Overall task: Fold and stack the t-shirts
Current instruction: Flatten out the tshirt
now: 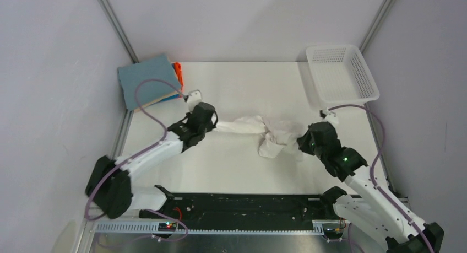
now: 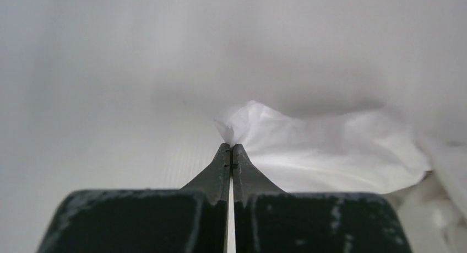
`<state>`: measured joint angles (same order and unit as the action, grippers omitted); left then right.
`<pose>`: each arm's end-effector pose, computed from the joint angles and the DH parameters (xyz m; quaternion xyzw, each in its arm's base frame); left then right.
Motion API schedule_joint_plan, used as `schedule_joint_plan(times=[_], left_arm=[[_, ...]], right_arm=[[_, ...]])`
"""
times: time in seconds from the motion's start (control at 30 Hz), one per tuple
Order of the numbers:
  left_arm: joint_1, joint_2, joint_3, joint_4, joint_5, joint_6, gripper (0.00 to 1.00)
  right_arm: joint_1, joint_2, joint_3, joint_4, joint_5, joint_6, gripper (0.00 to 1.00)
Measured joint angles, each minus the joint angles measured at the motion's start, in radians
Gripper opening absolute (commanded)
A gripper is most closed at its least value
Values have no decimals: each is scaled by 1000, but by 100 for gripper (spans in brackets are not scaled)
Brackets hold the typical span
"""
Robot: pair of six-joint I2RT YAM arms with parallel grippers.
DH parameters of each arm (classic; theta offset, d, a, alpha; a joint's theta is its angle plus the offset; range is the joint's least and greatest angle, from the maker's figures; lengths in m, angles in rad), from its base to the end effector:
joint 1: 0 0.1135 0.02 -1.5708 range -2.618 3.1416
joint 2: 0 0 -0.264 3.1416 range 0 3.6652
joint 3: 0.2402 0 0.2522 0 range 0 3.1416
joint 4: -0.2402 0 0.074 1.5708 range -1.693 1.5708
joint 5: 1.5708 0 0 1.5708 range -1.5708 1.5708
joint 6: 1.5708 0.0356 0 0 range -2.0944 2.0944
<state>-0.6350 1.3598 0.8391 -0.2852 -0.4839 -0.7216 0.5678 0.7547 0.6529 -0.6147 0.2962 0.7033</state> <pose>0.2353 -0.1528 0.2257 -0.1283 0.8960 -0.0543 0.4216 0.1396 0.0767 0.2582 0.1219 0.8940 0.1352 0.4095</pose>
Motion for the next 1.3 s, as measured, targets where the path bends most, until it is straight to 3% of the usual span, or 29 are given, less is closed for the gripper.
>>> schedule_joint_plan(times=[0.37,0.53,0.83,1.1,1.3], left_arm=[[3,-465,24,-27,-224,137,0],[3,-652,131,-35,-239,227,0],[3,-1008,352,-28,-195,332,0],[3,-1028,547,-57,-57,367,0],[3,-931,595,-65,-110,410,0]], right_arm=[[-231,-22,268,87,-181,-242,0],[-248,-84,480,99,-269,-368,0],[-248,-155,898,29,-397,-438,0],[-249,-96,1167,-70,-504,-431,0],[-251,8,1222,-58,-440,-447,0]])
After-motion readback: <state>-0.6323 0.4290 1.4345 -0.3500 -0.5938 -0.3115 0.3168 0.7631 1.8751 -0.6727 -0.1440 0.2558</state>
